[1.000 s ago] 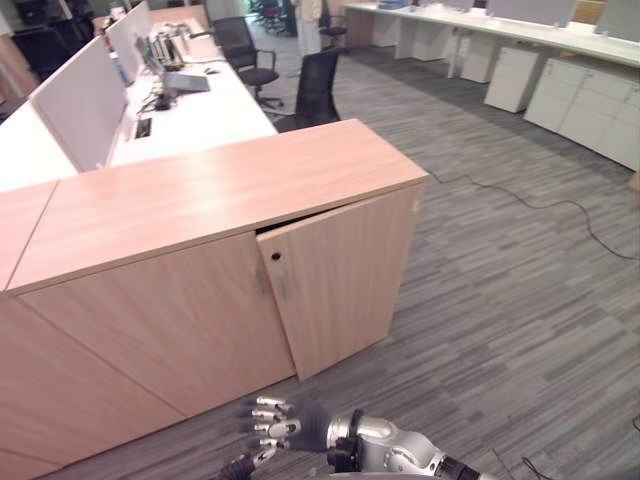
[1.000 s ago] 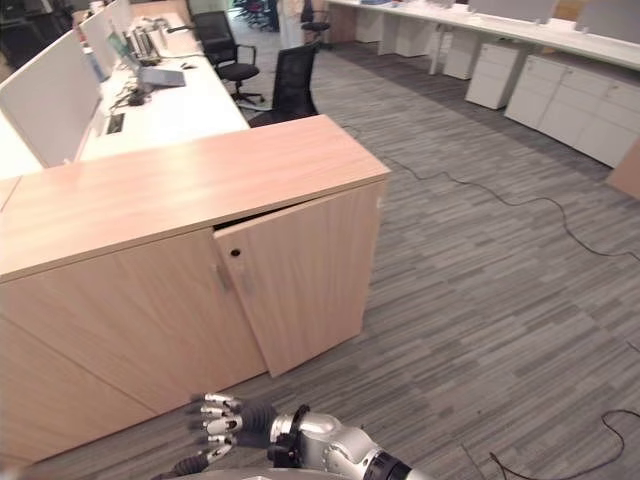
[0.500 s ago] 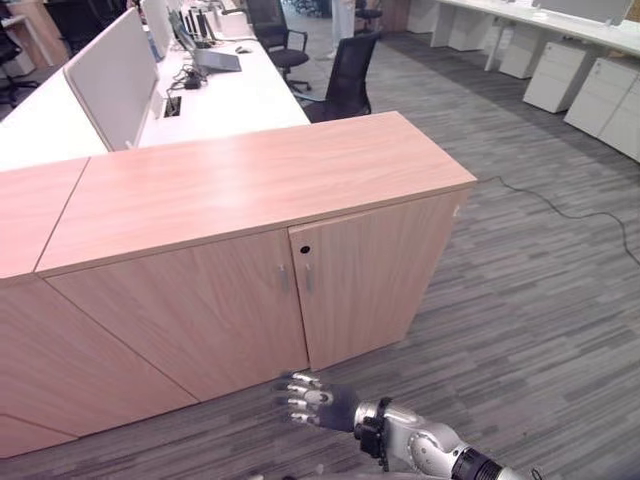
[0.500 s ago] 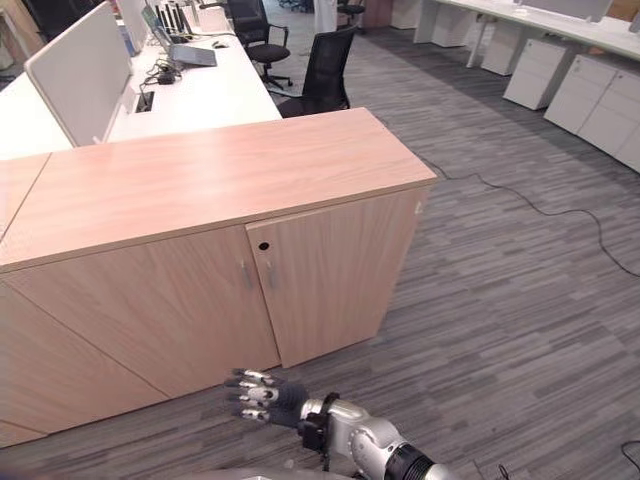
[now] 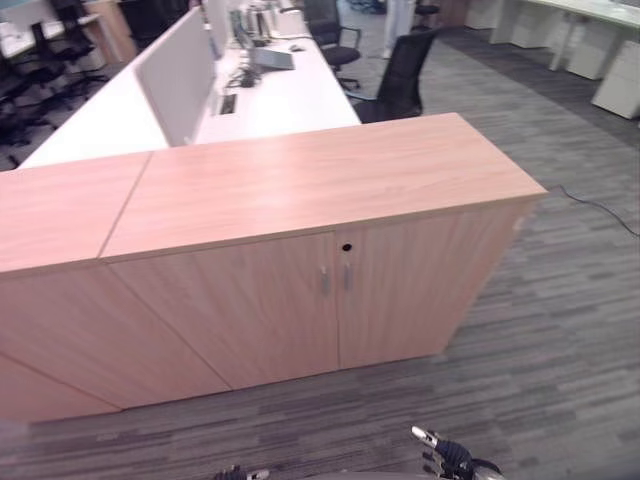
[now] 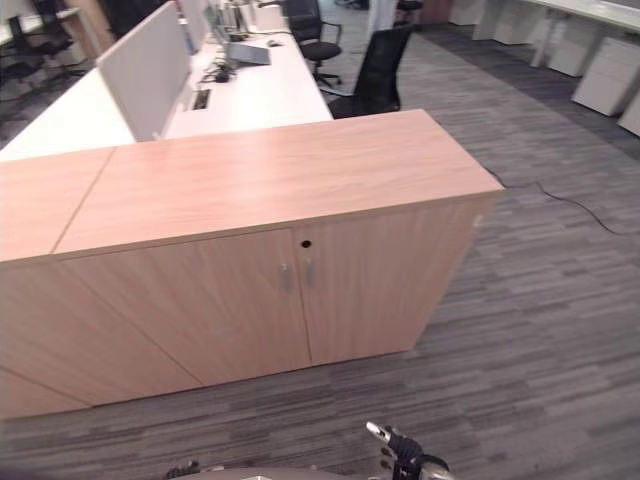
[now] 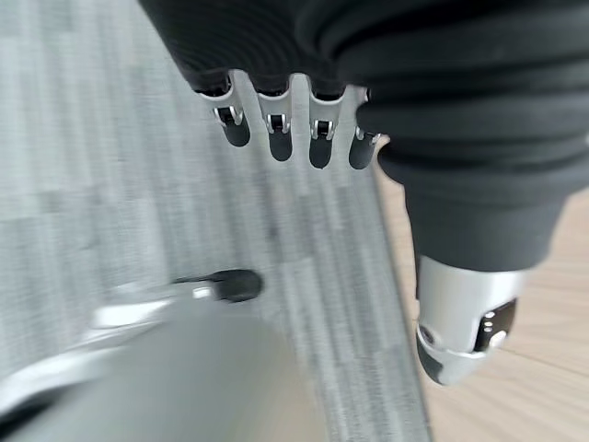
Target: Put the empty folder in the office cabinet
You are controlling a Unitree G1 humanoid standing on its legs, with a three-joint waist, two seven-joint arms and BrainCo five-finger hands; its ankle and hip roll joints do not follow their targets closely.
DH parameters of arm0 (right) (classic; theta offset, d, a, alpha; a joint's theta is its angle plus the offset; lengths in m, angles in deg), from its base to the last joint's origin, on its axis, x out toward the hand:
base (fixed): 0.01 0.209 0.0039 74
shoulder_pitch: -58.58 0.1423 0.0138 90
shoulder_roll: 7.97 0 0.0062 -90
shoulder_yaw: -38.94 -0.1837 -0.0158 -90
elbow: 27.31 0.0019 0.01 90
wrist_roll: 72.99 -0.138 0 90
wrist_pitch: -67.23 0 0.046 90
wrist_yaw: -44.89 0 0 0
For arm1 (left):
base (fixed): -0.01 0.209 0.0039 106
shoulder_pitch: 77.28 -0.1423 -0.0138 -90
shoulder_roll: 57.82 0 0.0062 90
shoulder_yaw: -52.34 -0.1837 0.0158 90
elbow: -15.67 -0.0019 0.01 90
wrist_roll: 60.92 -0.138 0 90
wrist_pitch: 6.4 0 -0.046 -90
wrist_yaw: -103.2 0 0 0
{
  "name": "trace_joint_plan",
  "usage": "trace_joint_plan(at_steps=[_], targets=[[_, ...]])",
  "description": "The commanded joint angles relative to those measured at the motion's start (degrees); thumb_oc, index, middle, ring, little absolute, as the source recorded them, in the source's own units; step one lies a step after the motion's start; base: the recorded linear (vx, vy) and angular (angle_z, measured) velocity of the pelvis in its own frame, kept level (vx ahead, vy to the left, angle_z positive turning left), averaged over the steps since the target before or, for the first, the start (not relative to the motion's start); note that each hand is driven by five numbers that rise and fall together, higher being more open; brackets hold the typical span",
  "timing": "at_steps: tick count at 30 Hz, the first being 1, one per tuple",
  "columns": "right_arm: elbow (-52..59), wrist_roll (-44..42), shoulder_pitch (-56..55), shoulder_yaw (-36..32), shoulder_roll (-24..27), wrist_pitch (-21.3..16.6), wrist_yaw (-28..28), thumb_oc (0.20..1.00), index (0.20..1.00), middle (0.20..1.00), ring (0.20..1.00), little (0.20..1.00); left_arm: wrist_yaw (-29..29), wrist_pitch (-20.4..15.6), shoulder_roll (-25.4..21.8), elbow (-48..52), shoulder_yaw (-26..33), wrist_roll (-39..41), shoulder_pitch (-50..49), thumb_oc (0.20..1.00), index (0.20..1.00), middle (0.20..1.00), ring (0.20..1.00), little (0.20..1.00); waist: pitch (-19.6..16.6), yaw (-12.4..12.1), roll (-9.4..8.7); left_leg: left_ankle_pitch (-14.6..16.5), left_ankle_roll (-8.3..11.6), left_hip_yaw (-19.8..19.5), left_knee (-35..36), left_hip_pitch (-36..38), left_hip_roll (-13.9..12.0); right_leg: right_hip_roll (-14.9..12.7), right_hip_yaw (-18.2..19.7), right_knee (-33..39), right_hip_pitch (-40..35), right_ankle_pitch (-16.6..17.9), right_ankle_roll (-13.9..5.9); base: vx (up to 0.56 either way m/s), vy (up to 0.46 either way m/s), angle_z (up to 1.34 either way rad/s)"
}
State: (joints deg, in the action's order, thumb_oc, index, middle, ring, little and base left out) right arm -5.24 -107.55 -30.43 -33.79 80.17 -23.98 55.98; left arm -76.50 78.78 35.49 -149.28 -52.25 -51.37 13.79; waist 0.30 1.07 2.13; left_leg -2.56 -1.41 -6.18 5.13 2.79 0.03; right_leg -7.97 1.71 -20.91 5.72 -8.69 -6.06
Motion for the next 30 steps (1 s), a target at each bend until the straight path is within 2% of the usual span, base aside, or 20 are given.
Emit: trace_joint_plan(at_steps=[1, 2, 3, 5, 8, 10, 14, 15, 16, 17, 18, 19, 22, 25, 30], targets=[[-4.9, 1.8, 2.0, -3.2, -2.4, -2.1, -2.2, 1.0, 1.0, 1.0, 1.0, 1.0, 0.4, -1.8, -2.5, 0.7, -1.9, -3.6, 2.7, 1.0, 1.0, 1.0, 1.0, 1.0, 1.5, 0.8, -2.28, 2.0, -0.65, -3.8, -0.1, -2.5, 4.2, 7.9, 15.4, 7.0, 1.3, 4.3, -1.45, -0.01, -0.043, 1.46], [-6.5, 2.5, 1.9, -3.8, -2.2, -2.2, -2.9, 1.0, 1.0, 1.0, 1.0, 1.0, 0.3, -1.8, -2.5, 1.1, -1.8, -3.3, 3.1, 1.0, 1.0, 1.0, 1.0, 1.0, 1.6, 1.0, -2.53, 1.8, -0.5, -5.2, -0.3, -2.6, 4.6, 8.3, 17.4, 8.7, 0.1, 4.2, -1.5, -0.03, -0.094, 1.52], [-8.1, 3.8, 1.8, -4.1, -1.8, -1.8, -3.4, 1.0, 1.0, 1.0, 1.0, 1.0, -0.3, -1.7, -2.3, 1.3, -1.8, -2.2, 3.2, 1.0, 1.0, 1.0, 1.0, 1.0, 1.7, 0.9, -2.65, 1.8, -0.19, -6.4, -0.8, -3.2, 4.7, 8.7, 17.7, 9.7, -0.6, 3.8, -0.77, -0.01, -0.127, 2.09], [-10.5, 5.1, 1.4, -5.2, -1.6, -1.2, -3.8, 1.0, 1.0, 1.0, 1.0, 1.0, -1.3, -1.5, -1.6, 1.1, -1.9, -1.2, 3.0, 1.0, 1.0, 1.0, 1.0, 1.0, 1.3, 1.4, -2.68, 1.5, 0.25, -8.5, -1.1, -3.5, 4.7, 8.6, 14.9, 11.1, -1.7, 3.3, 0.1, 0.02, -0.175, 1.61], [-11.7, 6.6, 1.3, -5.0, -1.3, -0.9, -3.1, 1.0, 1.0, 1.0, 1.0, 1.0, -3.2, -1.3, -1.1, 2.3, -1.2, 3.0, 2.3, 1.0, 1.0, 1.0, 1.0, 1.0, 1.1, 1.5, -2.59, 1.3, 0.97, -10.3, -1.8, -4.3, 4.3, 9.9, 14.2, 13.0, -2.5, 3.1, 0.82, 0.0, -0.162, 0.85], [-11.1, 7.0, 1.2, -4.5, -0.9, -1.1, -2.7, 1.0, 1.0, 1.0, 1.0, 1.0, -5.3, -1.2, -0.4, 2.8, -0.7, 7.5, 1.2, 1.0, 1.0, 1.0, 1.0, 1.0, 1.4, 1.3, -2.98, 1.6, 2.2, -12.7, -4.5, -6.0, 4.5, 10.4, 11.5, 14.9, -3.5, 3.3, 1.72, -0.01, -0.226, 0.7], [-10.4, 9.2, 0.7, -3.3, -0.6, -1.2, -2.3, 1.0, 1.0, 1.0, 1.0, 1.0, -6.7, -0.3, 0.7, 1.6, 0.9, 11.2, -0.5, 1.0, 1.0, 1.0, 1.0, 1.0, 2.1, 1.1, -3.42, 1.7, 2.95, -16.5, -7.2, -7.5, 4.5, 10.6, 6.4, 15.9, -4.3, 3.2, 2.74, -0.03, -0.184, 0.79], [-10.0, 9.7, 0.8, -3.5, -0.1, -1.4, -2.8, 1.0, 1.0, 1.0, 1.0, 1.0, -6.6, 0.0, 1.5, 0.7, 1.6, 13.3, -0.3, 1.0, 1.0, 1.0, 1.0, 1.0, 3.2, 1.5, -3.69, 1.7, 3.62, -16.7, -10.0, -10.1, 4.7, 10.3, 3.6, 16.1, -4.4, 3.0, 2.92, -0.19, -0.178, 0.86], [-10.0, 9.9, 1.6, -4.1, 0.5, -1.5, -3.3, 1.0, 1.0, 1.0, 1.0, 1.0, -6.5, 0.3, 2.2, 0.4, 2.2, 14.6, 0.6, 1.0, 1.0, 1.0, 1.0, 1.0, 4.5, 2.0, -4.28, 3.1, 3.45, -8.5, -14.2, -13.2, 2.9, 9.4, 1.7, 16.2, -4.4, 3.4, 2.82, -0.23, -0.133, 1.02], [-10.1, 9.3, 2.2, -4.1, 0.6, -1.4, -3.5, 1.0, 1.0, 1.0, 1.0, 1.0, -6.7, 0.4, 2.3, 0.1, 2.7, 15.2, 0.6, 1.0, 1.0, 1.0, 1.0, 1.0, 4.8, 2.0, -4.73, 4.8, 2.67, -2.7, -16.5, -13.8, 1.6, 9.0, 1.5, 16.6, -4.4, 4.1, 2.79, -0.17, -0.054, 0.96], [-10.3, 8.7, 2.3, -4.3, 0.5, -1.5, -3.4, 1.0, 1.0, 1.0, 1.0, 1.0, -6.9, 0.3, 2.3, -0.6, 3.0, 15.0, 0.5, 1.0, 1.0, 1.0, 1.0, 1.0, 4.2, 2.2, -4.9, 5.6, 2.33, 0.2, -16.6, -13.4, 1.1, 8.9, 1.2, 17.1, -4.4, 4.4, 2.77, -0.06, -0.014, 0.6], [-10.3, 8.7, 2.3, -4.3, 0.5, -1.5, -3.4, 1.0, 1.0, 1.0, 1.0, 1.0, -6.9, 0.3, 2.3, -0.6, 3.0, 15.0, 0.5, 1.0, 1.0, 1.0, 1.0, 1.0, 4.3, 2.1, -4.89, 5.7, 2.33, 0.3, -16.7, -13.3, 1.1, 8.9, 1.3, 17.1, -4.5, 4.4, 2.77, 0.01, 0.0, 0.19], [-11.4, 8.0, 2.0, -4.7, 0.1, -1.3, -3.0, 1.0, 1.0, 1.0, 1.0, 1.0, -6.7, 0.0, 2.4, -2.6, 3.3, 12.0, -0.7, 1.0, 1.0, 1.0, 1.0, 1.0, 2.2, 2.5, -4.23, 5.5, 1.58, 3.7, -11.2, -9.3, -0.3, 9.5, 1.4, 18.9, -5.2, 5.0, 2.82, 0.06, 0.03, 0.12], [-11.5, 7.7, 1.2, -5.4, -0.4, -1.3, -2.9, 1.0, 1.0, 1.0, 1.0, 1.0, -6.1, -0.6, 2.0, -2.5, 2.7, 9.0, -0.5, 1.0, 1.0, 1.0, 1.0, 1.0, -0.1, 3.3, -3.72, 3.3, 1.62, 4.5, -5.0, -5.7, -0.2, 9.1, 0.5, 20.1, -5.9, 5.2, 2.45, 0.09, 0.083, 0.01], [-11.3, 8.2, 0.1, -5.4, -1.3, -1.4, -3.1, 1.0, 1.0, 1.0, 1.0, 1.0, -4.6, -1.4, 1.9, -0.5, 0.8, 5.5, -0.2, 1.0, 1.0, 1.0, 1.0, 1.0, -1.1, 4.0, -2.59, 2.9, 1.54, 5.7, -0.6, -1.2, 0.0, 8.5, 1.8, 21.1, -7.5, 5.3, 2.15, 0.04, 0.093, -0.16]])
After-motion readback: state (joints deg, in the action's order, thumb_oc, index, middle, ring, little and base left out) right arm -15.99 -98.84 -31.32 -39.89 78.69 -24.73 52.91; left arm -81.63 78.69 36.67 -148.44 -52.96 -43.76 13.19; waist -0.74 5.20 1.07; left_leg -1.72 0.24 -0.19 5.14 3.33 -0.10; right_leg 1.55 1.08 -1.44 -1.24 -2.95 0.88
